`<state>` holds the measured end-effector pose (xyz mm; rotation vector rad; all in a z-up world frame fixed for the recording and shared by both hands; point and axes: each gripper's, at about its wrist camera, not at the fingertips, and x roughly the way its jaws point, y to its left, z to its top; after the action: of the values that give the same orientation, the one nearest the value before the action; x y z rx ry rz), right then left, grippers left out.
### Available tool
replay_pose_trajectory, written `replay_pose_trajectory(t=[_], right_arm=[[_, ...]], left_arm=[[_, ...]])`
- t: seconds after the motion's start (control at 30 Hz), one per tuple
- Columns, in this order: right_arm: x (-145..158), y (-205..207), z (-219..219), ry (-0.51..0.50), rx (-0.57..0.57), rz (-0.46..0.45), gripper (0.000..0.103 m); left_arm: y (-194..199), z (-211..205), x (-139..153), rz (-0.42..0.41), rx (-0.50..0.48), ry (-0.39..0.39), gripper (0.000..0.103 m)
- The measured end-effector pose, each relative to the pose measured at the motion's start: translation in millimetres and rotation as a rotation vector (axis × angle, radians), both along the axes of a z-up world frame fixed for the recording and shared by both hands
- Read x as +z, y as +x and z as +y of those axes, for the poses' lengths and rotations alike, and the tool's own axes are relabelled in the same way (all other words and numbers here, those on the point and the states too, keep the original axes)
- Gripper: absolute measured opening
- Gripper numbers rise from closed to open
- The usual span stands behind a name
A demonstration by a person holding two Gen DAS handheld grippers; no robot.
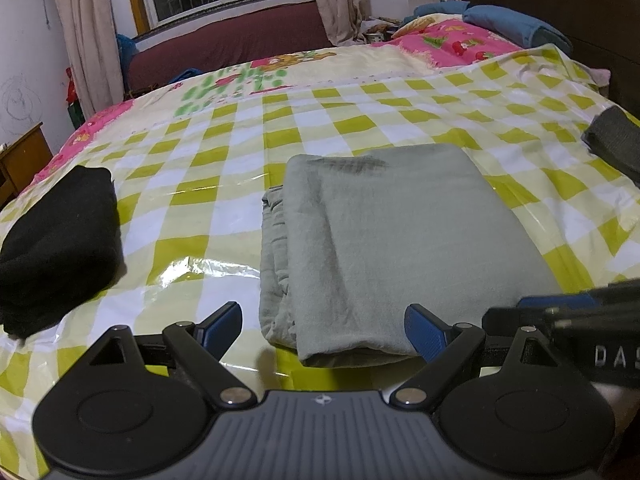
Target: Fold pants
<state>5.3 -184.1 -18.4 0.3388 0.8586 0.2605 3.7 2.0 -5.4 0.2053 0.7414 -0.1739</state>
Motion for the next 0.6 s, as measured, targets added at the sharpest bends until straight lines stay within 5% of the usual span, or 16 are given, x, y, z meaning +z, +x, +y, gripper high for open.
replay_pose_trajectory(t=[0.6], right_arm=[[8.4,-5.4,2.7,0.009,0.018,-0.023,0.032]], left_arm=[[4.4,-6.3,4.3,-0.022,0.039,-0.007,0.102]])
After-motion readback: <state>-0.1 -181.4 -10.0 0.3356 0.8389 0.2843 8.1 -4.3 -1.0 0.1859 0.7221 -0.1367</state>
